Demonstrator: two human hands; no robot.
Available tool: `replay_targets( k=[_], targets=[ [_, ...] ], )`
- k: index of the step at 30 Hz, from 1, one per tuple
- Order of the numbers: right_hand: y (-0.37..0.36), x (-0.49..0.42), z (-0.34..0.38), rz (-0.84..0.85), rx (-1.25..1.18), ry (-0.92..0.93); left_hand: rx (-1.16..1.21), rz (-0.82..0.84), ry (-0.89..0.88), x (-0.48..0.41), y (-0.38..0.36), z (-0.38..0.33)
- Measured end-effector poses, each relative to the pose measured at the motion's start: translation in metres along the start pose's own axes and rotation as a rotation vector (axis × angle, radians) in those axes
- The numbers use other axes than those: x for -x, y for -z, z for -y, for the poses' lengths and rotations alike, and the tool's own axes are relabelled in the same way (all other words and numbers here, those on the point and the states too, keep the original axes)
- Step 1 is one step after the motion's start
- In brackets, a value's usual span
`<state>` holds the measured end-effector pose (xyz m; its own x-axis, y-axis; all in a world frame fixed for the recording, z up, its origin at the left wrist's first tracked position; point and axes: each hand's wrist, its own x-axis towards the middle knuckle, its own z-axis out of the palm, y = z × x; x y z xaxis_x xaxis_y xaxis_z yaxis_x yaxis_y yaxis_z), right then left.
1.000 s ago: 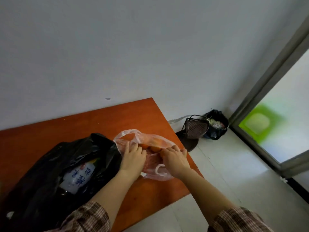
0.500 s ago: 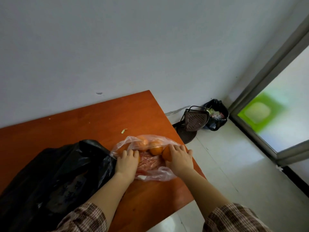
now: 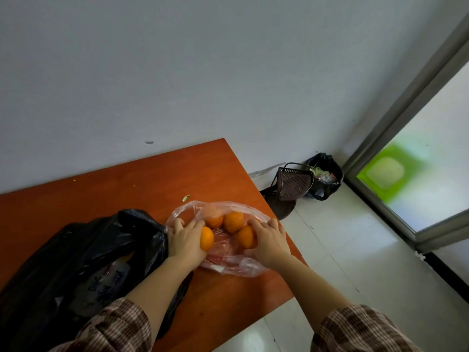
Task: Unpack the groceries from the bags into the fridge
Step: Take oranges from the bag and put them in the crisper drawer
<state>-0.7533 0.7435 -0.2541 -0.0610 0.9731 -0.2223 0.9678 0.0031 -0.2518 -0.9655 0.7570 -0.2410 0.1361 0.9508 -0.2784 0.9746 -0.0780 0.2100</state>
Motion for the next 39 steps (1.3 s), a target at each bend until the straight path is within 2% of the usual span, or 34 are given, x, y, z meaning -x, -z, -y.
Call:
replay_targets(
  k=[5, 11, 17, 23, 33, 39],
  targets=[
    [0.015, 0.026, 0.011, -0.065, -0.19, 0.033, 0.357, -0.079, 0.064, 0.023, 0.021, -0.003],
    [0.034, 0.066, 0.034, -0.127, -0.279, -0.032, 0.557, -0.202, 0.1, 0.051, 0.039, -0.006],
    [0.069, 0.13, 0.046, -0.325, -0.27, -0.054, 0.636, -0.308, -0.123, 0.114, 0.066, -0.022],
    [0.122, 0.237, 0.029, -0.587, -0.266, -0.15, 0.771, -0.343, -0.344, 0.18, 0.105, -0.079],
    [0.191, 0.463, -0.059, -0.811, -0.063, -0.406, 0.779, -0.217, -0.791, 0.291, 0.11, -0.248],
    [0.218, 0.608, -0.136, -0.902, 0.038, -0.594, 0.821, -0.117, -1.053, 0.38, 0.089, -0.387]
  ],
)
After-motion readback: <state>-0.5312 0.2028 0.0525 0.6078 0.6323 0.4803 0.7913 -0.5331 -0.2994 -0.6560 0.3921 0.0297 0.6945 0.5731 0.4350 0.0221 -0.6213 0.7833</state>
